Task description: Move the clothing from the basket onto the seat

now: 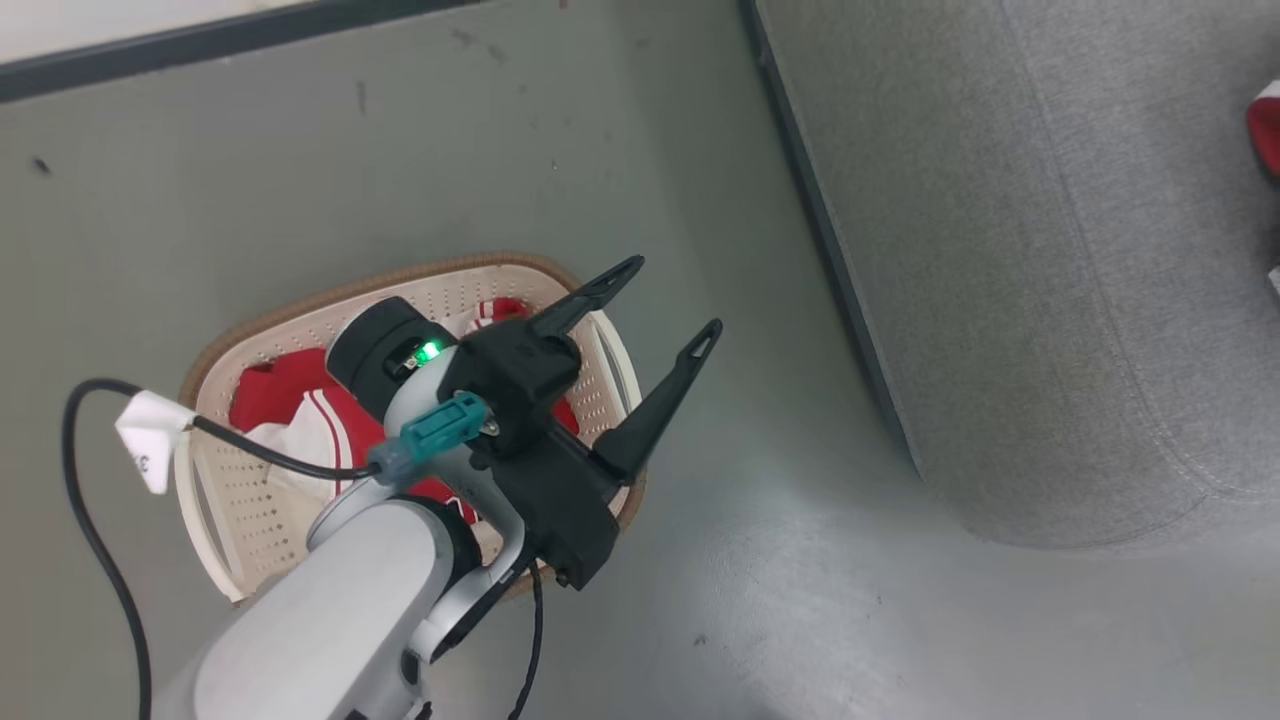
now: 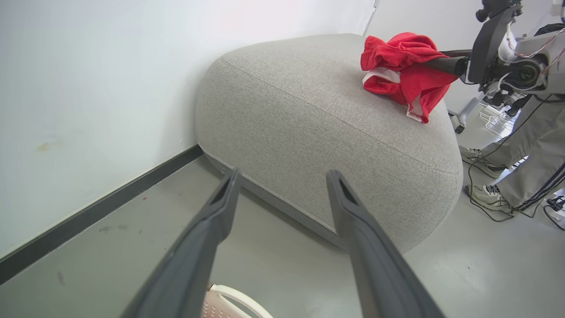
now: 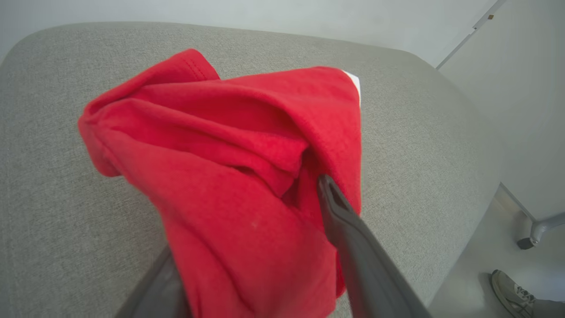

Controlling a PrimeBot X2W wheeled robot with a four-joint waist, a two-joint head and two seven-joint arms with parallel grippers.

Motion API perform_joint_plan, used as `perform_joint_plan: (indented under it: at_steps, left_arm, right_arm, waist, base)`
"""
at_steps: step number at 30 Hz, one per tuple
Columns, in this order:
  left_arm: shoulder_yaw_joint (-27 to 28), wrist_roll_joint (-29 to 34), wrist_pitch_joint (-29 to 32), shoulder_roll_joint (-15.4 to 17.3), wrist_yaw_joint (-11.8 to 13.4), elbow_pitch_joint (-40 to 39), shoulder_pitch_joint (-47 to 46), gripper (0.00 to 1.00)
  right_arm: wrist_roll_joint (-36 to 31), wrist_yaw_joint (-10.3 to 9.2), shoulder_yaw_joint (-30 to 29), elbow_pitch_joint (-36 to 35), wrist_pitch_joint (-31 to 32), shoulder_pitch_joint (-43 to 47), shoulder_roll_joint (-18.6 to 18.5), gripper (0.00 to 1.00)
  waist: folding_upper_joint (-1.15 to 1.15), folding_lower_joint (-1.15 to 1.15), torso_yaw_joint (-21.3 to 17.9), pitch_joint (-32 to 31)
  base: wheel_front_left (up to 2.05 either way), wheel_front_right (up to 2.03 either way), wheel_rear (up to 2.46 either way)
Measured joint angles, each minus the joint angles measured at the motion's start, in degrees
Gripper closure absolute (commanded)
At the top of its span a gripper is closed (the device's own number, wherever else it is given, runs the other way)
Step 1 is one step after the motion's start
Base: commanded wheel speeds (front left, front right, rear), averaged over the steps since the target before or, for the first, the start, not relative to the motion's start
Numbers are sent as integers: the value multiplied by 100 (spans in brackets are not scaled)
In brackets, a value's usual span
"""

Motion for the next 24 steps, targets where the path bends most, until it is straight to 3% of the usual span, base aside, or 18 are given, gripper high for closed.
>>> perform_joint_plan:
  at_steps: [11,24]
  left_arm:
    - [261,-189,-326,100,64,235,337,0]
    - [589,-498,-898,165,168,577,966,0]
  right_arm:
    - [-30,134,115,56,-124,423,-65,0]
    - [-170,158,261,-723,-382,983,-64,0]
  waist:
    - [0,0,-54,-465]
    - [0,0,29,-1318]
  base:
    - [0,0,0]
    - [0,0,0]
